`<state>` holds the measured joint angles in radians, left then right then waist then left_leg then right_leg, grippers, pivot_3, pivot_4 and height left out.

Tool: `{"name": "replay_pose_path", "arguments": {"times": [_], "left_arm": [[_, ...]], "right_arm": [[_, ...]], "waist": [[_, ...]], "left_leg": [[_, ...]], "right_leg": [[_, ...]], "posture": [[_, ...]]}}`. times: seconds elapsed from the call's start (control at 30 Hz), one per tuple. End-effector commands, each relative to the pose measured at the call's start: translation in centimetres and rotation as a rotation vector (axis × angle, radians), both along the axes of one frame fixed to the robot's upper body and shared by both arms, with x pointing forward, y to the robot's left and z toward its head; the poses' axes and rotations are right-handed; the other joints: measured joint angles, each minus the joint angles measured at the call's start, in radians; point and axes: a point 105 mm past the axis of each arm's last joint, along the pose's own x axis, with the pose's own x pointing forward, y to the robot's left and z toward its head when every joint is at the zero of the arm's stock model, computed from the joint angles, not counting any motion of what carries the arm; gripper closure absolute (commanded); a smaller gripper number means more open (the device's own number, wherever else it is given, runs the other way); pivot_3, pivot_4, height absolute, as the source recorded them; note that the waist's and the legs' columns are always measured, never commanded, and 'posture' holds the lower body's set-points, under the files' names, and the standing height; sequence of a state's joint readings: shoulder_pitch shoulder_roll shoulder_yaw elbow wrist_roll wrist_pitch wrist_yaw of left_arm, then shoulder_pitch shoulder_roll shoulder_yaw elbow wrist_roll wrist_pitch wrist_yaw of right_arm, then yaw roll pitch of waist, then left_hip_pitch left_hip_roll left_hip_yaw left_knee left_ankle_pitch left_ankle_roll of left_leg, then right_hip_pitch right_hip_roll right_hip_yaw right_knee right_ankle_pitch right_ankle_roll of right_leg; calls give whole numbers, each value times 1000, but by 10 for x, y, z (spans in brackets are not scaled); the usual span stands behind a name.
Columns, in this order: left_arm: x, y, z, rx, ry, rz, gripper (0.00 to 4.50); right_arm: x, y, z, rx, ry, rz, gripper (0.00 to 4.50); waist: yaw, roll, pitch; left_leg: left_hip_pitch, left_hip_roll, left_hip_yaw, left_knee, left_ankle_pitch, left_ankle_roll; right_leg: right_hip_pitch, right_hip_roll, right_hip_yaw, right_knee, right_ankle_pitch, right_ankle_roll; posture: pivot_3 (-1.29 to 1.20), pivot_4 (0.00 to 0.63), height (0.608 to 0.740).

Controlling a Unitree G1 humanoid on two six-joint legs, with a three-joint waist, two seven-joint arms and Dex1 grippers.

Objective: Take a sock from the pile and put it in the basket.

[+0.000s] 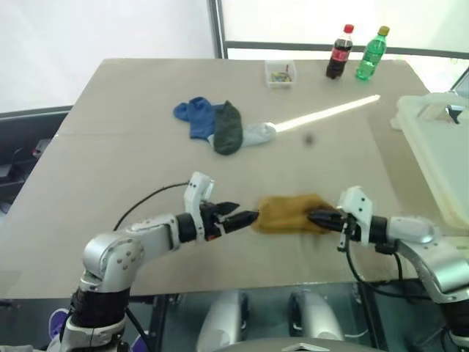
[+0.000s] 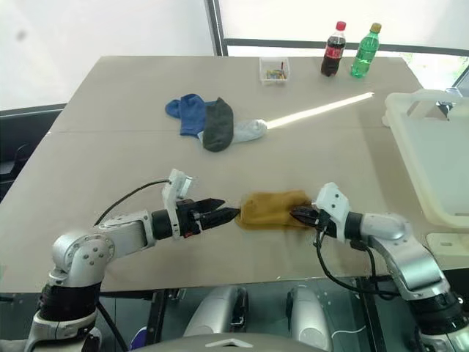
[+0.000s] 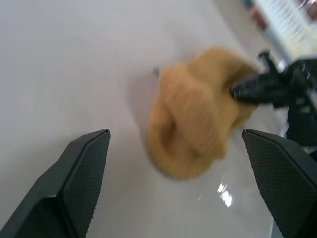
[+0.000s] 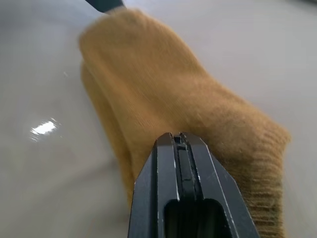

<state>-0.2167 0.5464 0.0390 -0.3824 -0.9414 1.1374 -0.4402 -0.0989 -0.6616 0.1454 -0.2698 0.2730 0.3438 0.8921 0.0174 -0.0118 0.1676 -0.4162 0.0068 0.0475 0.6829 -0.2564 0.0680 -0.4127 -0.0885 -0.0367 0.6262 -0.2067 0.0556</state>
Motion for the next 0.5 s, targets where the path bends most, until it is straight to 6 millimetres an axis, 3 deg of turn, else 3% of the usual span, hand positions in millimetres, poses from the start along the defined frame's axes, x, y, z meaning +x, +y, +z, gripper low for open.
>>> {"name": "replay_pose_path", "arguments": {"times": [0.03, 0.23, 0.37, 0.5], "left_arm": [[-11, -14, -13, 14, 141, -84, 0], [0, -40, -4, -218, 351, -106, 0], [8, -47, 13, -342, 400, -136, 0], [9, -48, 22, -359, 384, -158, 0]], "right_arm": [[0, 6, 2, -24, -45, 36, 4439], [-5, 12, -3, -53, -46, 77, 4439], [-7, 13, -3, -53, -50, 75, 4439], [-8, 14, -5, -55, -55, 59, 4439]], "waist": [[-1, 1, 0], [0, 0, -2], [-3, -1, -2], [-4, -1, -2]], "left_leg": [[0, 0, 0, 0, 0, -1], [1, 0, -1, 0, 1, -1], [1, 0, -1, 1, 1, -1], [1, 0, -1, 1, 1, -1]], "right_leg": [[0, 0, 0, 0, 0, 0], [2, 1, 0, 0, 0, 1], [1, 2, 0, 1, 2, 4], [1, 2, 0, 1, 2, 4]], "posture": [[0, 150, 732], [0, 150, 732], [0, 150, 732], [0, 150, 732]]}}
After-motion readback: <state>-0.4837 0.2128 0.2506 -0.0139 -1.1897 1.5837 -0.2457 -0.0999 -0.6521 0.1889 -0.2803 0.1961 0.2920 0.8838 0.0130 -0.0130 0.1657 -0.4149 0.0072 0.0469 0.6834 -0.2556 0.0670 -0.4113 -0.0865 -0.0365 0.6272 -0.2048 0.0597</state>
